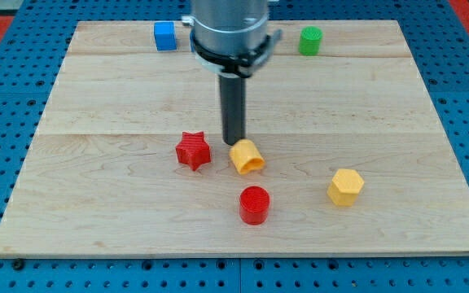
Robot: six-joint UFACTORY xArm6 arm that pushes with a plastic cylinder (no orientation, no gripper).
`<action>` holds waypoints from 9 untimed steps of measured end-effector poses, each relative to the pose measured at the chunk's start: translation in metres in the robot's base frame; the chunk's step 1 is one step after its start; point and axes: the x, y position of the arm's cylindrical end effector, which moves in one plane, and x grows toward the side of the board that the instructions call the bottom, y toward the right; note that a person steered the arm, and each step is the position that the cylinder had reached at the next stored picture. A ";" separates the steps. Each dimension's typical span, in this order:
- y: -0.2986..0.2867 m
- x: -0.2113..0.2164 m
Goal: Move the yellow hexagon horizontal to the yellow heart
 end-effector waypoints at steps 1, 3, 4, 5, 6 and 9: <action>-0.048 0.013; -0.069 0.045; -0.017 0.058; 0.030 0.054; 0.066 0.051; 0.111 0.048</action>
